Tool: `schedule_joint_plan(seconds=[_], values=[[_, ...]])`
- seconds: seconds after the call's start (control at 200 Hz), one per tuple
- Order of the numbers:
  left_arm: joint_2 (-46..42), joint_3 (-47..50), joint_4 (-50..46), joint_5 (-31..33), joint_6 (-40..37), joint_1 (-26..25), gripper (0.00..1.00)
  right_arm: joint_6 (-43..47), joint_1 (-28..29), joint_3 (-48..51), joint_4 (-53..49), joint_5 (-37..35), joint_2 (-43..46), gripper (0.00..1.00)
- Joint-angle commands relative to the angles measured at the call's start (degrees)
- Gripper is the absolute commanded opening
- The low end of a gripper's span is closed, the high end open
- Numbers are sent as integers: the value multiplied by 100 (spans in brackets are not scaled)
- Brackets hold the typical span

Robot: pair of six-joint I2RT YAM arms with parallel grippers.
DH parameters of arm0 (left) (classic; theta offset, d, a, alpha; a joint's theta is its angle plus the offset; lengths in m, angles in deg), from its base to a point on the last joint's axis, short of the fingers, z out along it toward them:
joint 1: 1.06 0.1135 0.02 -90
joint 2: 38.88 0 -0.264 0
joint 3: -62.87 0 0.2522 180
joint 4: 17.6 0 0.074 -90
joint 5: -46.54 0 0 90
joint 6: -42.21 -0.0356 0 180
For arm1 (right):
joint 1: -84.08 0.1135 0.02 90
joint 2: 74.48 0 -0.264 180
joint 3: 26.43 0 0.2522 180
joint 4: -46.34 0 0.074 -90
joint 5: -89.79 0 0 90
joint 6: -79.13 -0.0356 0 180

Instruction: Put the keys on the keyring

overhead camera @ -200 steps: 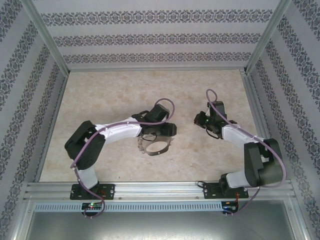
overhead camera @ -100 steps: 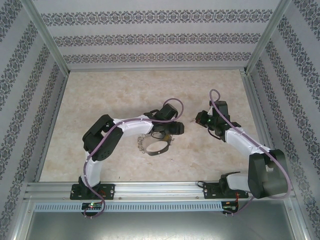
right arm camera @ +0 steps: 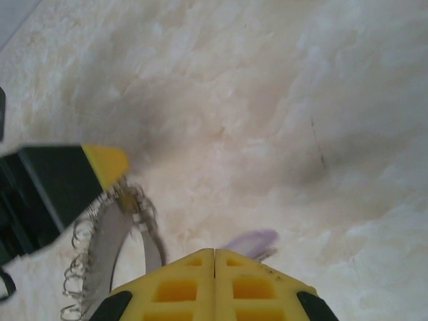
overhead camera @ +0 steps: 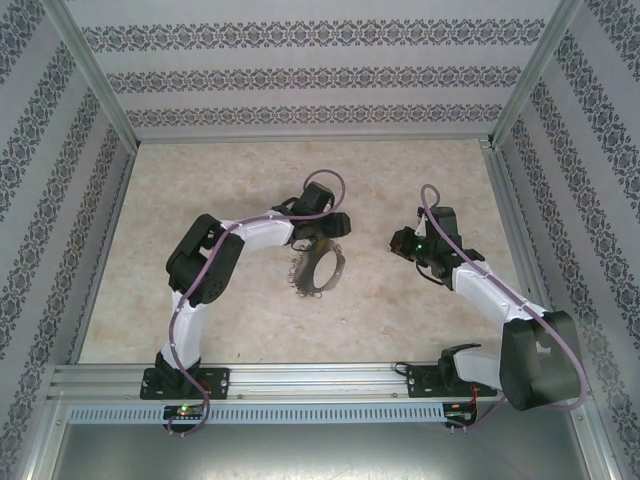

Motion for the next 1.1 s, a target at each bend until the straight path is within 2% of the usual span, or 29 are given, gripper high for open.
schedule_joint_plan(seconds=[0.0,0.19,0.5,0.654,0.929,1.099], values=[[-457,134,181,-221,-448,13,63,89,177,101,-86,188,87,0],[-1075,497,160,-797,-929,14,64,150,640,-3,31,196,-256,0],[-1290,953,285,-1082,-1132,-66,63,206,664,-275,235,116,-771,0],[-1056,901,-55,-975,-2010,-59,49,288,655,-382,239,162,-906,0],[-955,905,-379,-1124,-3889,91,41,349,629,-407,283,206,-935,0],[-892,1136,-48,-1494,-4268,334,38,373,612,-409,327,272,-924,0]])
